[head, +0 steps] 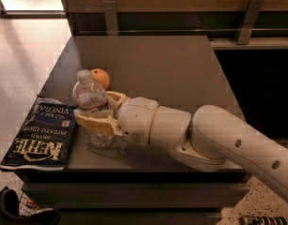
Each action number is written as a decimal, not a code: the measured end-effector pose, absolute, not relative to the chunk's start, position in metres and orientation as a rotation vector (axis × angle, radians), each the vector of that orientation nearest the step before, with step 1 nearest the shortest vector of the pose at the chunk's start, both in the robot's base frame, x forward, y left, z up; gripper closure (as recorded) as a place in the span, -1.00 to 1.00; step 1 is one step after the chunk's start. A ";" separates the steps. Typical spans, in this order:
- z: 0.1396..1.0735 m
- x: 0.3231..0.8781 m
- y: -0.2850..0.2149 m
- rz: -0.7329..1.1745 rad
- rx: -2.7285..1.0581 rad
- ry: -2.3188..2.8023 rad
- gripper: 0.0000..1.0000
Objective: Move water bottle near blue chip bag
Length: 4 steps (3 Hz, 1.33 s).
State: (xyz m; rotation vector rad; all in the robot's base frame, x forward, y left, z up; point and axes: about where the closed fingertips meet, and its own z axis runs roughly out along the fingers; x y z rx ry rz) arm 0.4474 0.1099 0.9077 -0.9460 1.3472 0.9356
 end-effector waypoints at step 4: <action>0.909 0.444 0.115 0.939 -0.957 1.342 -1.00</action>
Offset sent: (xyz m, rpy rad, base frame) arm -0.0007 0.0013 0.0004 -0.0007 -0.0009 0.0025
